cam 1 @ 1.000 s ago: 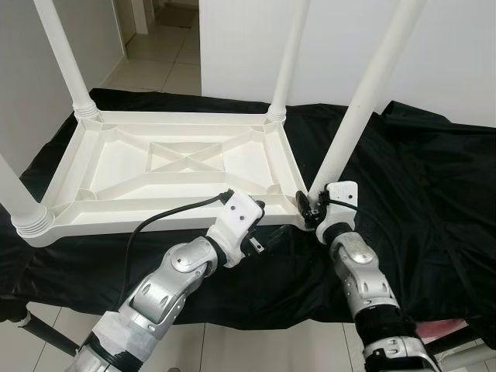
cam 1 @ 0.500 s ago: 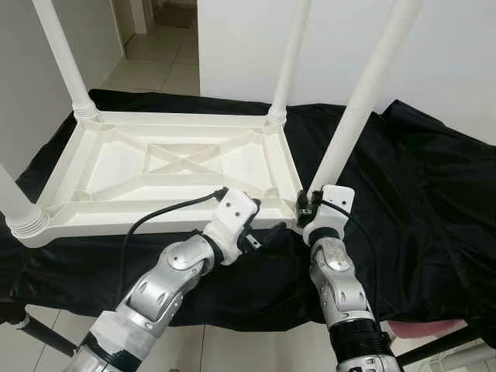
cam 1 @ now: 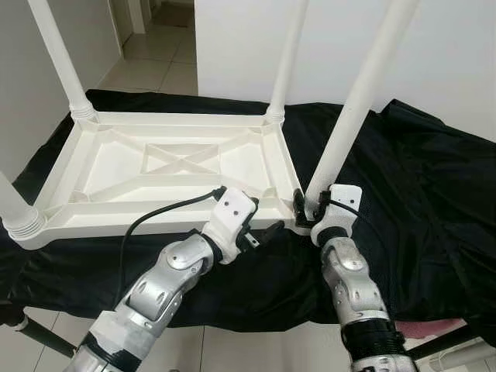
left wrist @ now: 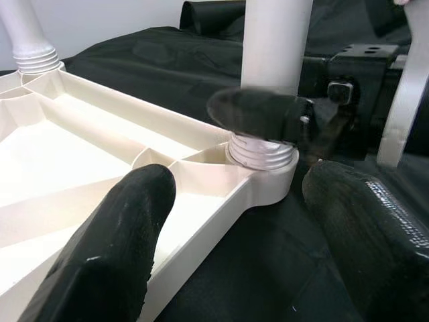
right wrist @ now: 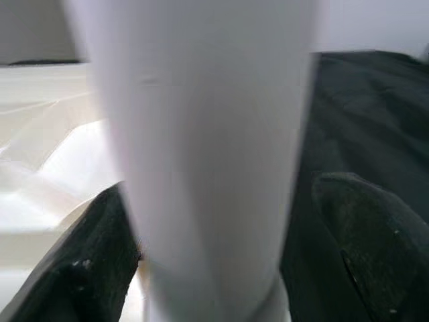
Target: Building children table
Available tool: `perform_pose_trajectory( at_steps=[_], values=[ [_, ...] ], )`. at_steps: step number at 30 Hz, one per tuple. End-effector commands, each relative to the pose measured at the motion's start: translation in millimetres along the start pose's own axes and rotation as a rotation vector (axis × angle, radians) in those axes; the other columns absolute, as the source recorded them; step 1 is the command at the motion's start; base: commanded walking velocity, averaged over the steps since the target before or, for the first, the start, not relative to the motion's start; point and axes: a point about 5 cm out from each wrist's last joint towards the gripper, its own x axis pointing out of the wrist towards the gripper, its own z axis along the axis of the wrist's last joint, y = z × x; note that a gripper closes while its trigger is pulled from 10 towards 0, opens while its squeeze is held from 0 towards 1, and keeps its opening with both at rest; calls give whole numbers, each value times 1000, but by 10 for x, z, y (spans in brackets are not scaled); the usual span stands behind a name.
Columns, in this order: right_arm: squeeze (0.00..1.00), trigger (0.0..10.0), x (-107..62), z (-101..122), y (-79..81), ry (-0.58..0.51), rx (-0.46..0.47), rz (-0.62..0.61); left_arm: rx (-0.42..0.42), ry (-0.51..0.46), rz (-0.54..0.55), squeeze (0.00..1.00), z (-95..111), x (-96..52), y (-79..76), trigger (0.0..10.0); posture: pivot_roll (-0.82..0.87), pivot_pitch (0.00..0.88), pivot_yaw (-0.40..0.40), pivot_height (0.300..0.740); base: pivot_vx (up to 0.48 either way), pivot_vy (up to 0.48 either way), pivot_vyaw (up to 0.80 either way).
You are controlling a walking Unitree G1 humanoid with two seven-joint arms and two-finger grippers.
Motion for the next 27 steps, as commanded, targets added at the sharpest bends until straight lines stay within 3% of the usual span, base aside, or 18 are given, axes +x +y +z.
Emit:
perform_pose_trajectory(
  at_steps=[1,2,9,17,22,23,24,25,26,27],
  values=[
    [0,10000,3,-14,-62,19,-14,80,4,9,-122,0,-4,-3,-71,10000,13,6,-52,740,0,0,0],
    [0,10000,14,-17,-93,31,-30,149,6,10,-123,0,-3,0,-66,10000,12,5,-51,740,0,0,0],
    [0,10000,66,-9,-126,18,-71,333,10,14,-133,0,-11,27,-81,10000,3,8,-32,740,0,0,0],
    [0,10000,172,26,-99,33,-98,506,9,13,-149,0,0,53,-91,10000,-8,8,-21,740,0,0,0],
    [0,9922,224,17,-99,54,-126,551,9,7,-146,0,14,77,-92,10000,-4,7,-27,740,0,0,0],
    [0,4902,227,2,-106,65,-125,566,9,4,-144,0,18,83,-93,10000,-1,6,-31,740,0,0,0],
    [0,4902,227,2,-106,65,-125,566,9,4,-144,0,18,83,-93,10000,-1,6,-31,740,0,0,0],
    [0,2431,232,-20,-122,76,-126,576,10,2,-142,0,22,89,-92,10000,4,6,-35,740,0,0,0],
    [0,1686,233,-34,-136,81,-126,579,10,0,-139,0,26,95,-90,10000,11,6,-40,740,0,0,0],
    [0,0,227,-57,-149,90,-121,580,12,-3,-136,0,37,102,-82,10000,11,6,-40,740,0,0,0]
  ],
)
